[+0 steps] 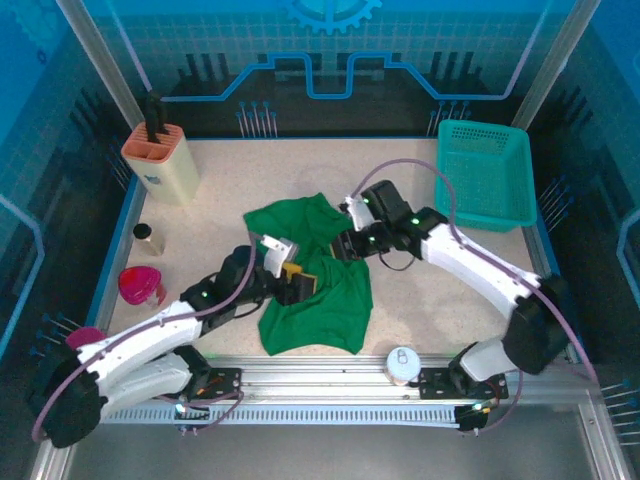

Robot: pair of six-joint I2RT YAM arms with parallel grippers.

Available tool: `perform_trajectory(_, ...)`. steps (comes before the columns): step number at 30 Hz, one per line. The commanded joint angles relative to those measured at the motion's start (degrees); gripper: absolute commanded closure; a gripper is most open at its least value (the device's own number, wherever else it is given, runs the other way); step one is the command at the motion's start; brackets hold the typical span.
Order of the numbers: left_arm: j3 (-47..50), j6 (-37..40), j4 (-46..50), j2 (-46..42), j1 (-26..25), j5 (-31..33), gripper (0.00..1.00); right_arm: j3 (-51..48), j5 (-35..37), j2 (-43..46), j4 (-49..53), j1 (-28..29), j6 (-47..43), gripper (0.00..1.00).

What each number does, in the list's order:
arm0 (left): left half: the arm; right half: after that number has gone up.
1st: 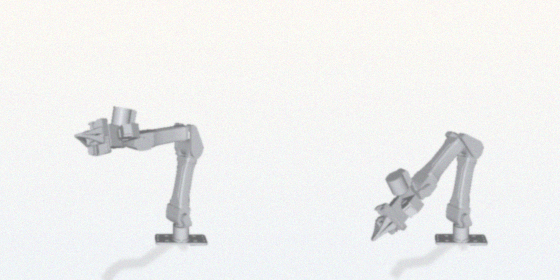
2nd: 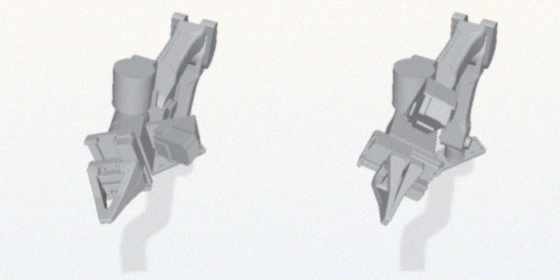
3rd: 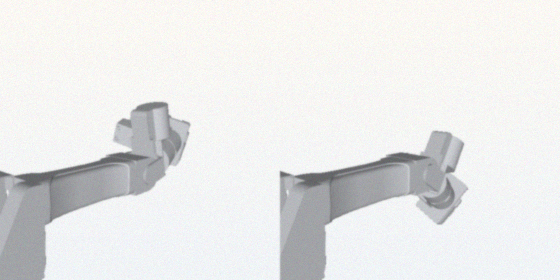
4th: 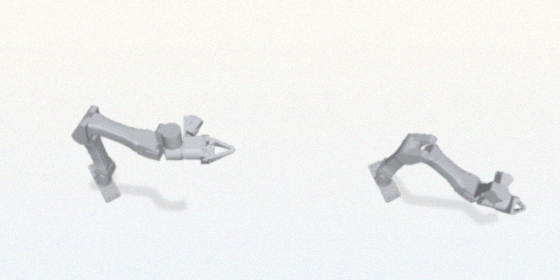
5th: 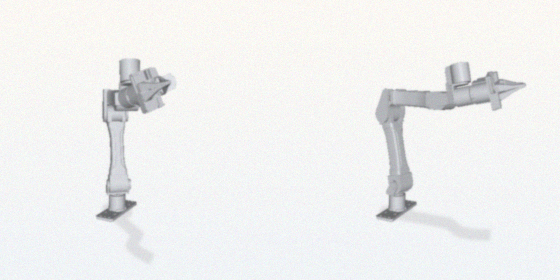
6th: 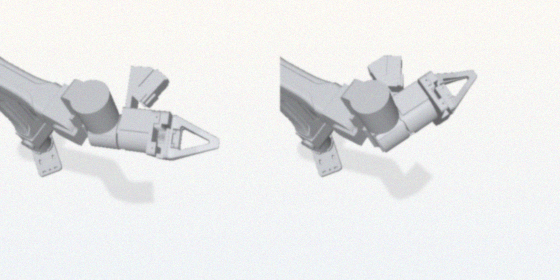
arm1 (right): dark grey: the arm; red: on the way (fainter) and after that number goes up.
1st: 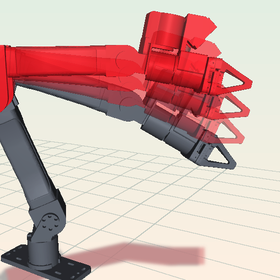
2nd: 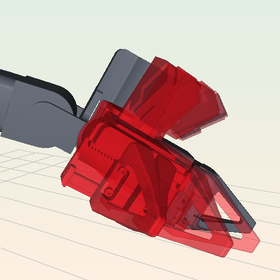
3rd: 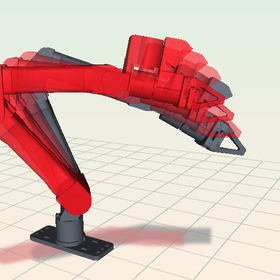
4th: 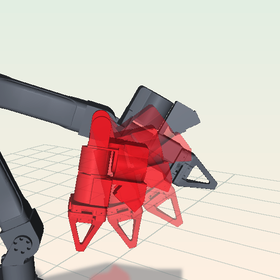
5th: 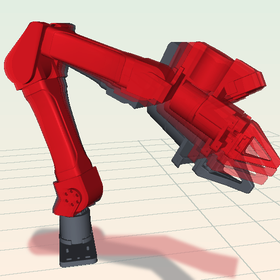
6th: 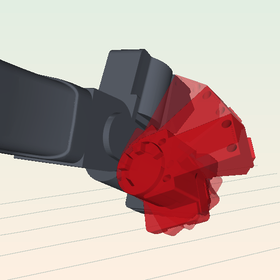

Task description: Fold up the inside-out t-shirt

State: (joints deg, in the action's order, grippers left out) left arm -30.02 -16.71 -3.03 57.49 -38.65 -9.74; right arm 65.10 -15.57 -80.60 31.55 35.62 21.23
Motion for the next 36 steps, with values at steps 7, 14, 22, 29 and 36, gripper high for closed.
perform_trajectory(7,-7.7,-10.4,-5.0,15.2,6.6,-8.3,0.39,-13.8,-4.0,5.8,-10.6,1.0,-1.0,0.64)
perform_trajectory(14,-12.4,-8.8,-2.8,20.2,6.7,-9.5,0.51,-12.9,5.5,-1.0,-15.7,4.0,-1.4,0.59)
perform_trajectory(22,-12.5,-3.5,2.4,20.0,8.4,-11.9,1.0,-8.5,9.3,-9.4,-18.6,4.1,-1.7,0.88)
perform_trajectory(29,-9.9,-3.6,3.7,11.2,12.6,-21.2,0.97,-11.5,10.6,-7.8,-19.4,2.3,-1.2,1.0)
perform_trajectory(36,-10.1,-17.6,-2.9,17.5,11.4,-25.2,0.38,-18.9,-3.9,-3.6,-31.6,1.3,0.2,1.0)
